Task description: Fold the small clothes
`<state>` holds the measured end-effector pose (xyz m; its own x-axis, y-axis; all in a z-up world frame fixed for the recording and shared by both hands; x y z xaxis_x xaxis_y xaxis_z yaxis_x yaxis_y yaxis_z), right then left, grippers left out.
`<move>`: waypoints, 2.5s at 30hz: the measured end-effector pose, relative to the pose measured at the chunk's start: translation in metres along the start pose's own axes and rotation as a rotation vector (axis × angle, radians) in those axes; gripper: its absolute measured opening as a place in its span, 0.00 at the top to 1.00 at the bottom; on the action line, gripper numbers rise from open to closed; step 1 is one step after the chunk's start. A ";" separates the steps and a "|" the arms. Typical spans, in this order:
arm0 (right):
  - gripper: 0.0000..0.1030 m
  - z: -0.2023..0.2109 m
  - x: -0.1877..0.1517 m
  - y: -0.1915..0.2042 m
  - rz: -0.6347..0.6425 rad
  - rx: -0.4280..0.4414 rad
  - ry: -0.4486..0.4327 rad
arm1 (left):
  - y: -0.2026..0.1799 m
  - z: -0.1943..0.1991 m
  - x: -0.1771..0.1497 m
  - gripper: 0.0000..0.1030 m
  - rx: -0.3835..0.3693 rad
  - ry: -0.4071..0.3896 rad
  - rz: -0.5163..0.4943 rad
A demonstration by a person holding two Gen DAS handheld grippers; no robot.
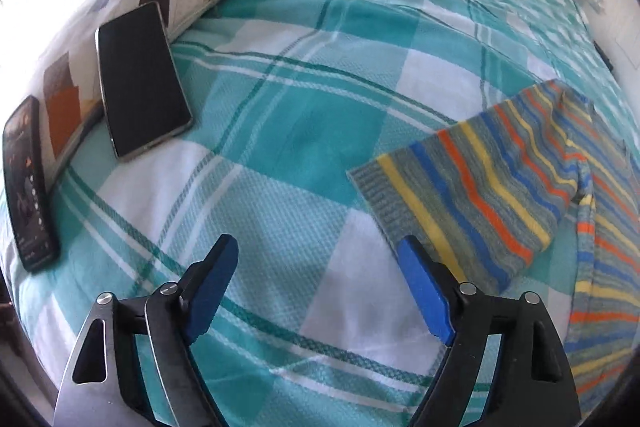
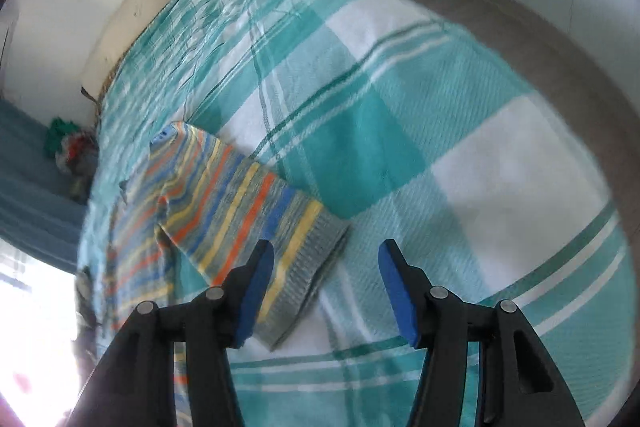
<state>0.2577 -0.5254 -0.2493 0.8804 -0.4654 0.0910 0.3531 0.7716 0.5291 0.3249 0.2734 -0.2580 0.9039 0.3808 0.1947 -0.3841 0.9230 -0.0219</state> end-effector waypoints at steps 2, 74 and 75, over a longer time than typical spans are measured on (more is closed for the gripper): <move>0.47 -0.017 -0.004 -0.001 -0.098 0.058 0.015 | -0.012 0.006 -0.012 0.18 -0.025 -0.015 -0.018; 0.26 -0.025 -0.230 0.103 0.294 -0.233 -0.039 | 0.001 0.051 -0.024 0.16 -0.003 -0.060 0.070; 0.25 -0.020 -0.227 0.101 0.286 -0.243 -0.064 | -0.008 0.059 -0.041 0.15 -0.034 -0.062 0.061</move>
<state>0.0996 -0.3330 -0.2340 0.9355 -0.2367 0.2623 0.1677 0.9509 0.2599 0.2795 0.2467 -0.2085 0.8653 0.4329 0.2527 -0.4302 0.9001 -0.0690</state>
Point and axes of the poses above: each gripper's, at about its wrist camera, not at the fingertips, and z roughly against the way its jaws point, y to its left, x to its top, the point moved 9 cm from there along -z, roughly the way its jaws point, and after that the axes turned 14 degrees about y, right-handed, at the moved point
